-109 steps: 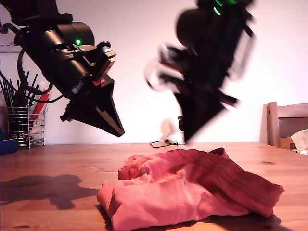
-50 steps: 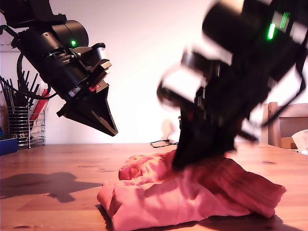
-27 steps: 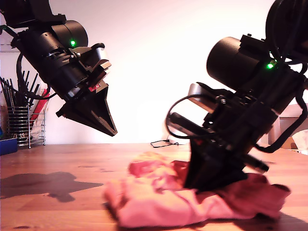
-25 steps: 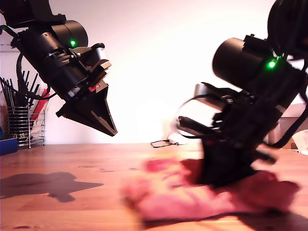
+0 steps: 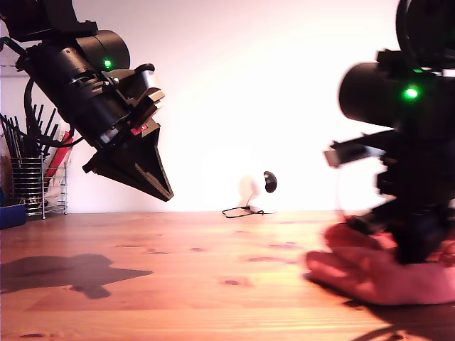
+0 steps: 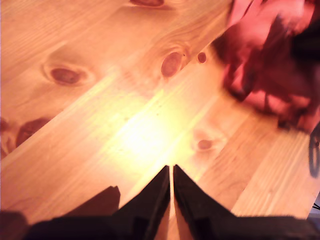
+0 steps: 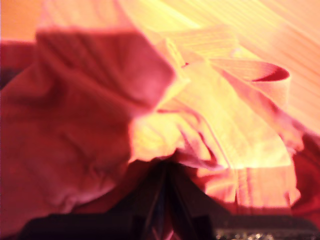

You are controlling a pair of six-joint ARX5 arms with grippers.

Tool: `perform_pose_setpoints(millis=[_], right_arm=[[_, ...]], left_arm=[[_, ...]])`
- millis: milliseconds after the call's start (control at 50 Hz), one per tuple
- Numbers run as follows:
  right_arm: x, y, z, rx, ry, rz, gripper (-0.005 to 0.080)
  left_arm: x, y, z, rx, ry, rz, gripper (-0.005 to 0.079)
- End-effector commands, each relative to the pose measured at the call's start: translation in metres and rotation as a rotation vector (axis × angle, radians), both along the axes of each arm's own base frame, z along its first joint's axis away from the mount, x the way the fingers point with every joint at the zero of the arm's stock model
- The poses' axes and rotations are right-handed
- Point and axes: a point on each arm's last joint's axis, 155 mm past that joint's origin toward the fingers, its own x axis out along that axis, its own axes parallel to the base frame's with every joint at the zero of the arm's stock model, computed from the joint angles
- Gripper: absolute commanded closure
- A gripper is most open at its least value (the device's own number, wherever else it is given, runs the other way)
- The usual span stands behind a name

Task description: Fold the underwear in front of you. After folding it, place it to the right side.

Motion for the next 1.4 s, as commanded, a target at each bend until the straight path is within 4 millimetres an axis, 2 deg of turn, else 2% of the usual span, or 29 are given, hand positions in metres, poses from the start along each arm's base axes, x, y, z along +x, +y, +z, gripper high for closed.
perform_pose_setpoints(millis=[0, 180, 280, 400, 560, 740, 900, 1040, 1160, 1380], right_arm=[[-0.019, -0.016, -0.022, -0.043, 0.084, -0.020, 0.0765], [-0.005, -0.007, -0.010, 0.008, 0.047, -0.042, 0.0765], [0.005, 0.007, 0.009, 0.069, 0.031, -0.029, 0.0764], [0.017, 0.020, 0.041, 0.140, -0.014, -0.034, 0.0764], [0.032, 0.032, 0.081, 0.236, -0.132, -0.047, 0.0765], [0.052, 0.057, 0.119, 0.410, -0.264, -0.049, 0.0764], [0.055, 0.070, 0.126, 0.446, -0.294, -0.018, 0.0764], [0.056, 0.081, 0.129, 0.489, -0.338, -0.012, 0.0764], [0.050, 0.092, 0.131, 0.525, -0.365, 0.026, 0.0764], [0.036, 0.098, 0.141, 0.585, -0.443, 0.056, 0.0764]], left_arm=[[-0.007, 0.002, -0.008, 0.006, 0.026, 0.001, 0.0735], [-0.005, 0.001, -0.007, 0.002, 0.016, 0.000, 0.0735], [-0.004, 0.001, -0.007, 0.001, 0.015, 0.000, 0.0735], [-0.002, 0.000, -0.003, -0.007, -0.003, 0.000, 0.0735], [0.009, -0.004, 0.018, -0.044, -0.091, 0.001, 0.0735], [0.023, -0.002, 0.044, -0.083, -0.186, 0.020, 0.0735], [0.031, 0.005, 0.056, -0.100, -0.227, 0.043, 0.0735], [0.032, 0.010, 0.057, -0.107, -0.234, 0.062, 0.0735], [0.027, 0.015, 0.058, -0.127, -0.270, 0.077, 0.0735], [0.008, 0.028, 0.068, -0.200, -0.412, 0.143, 0.0735]])
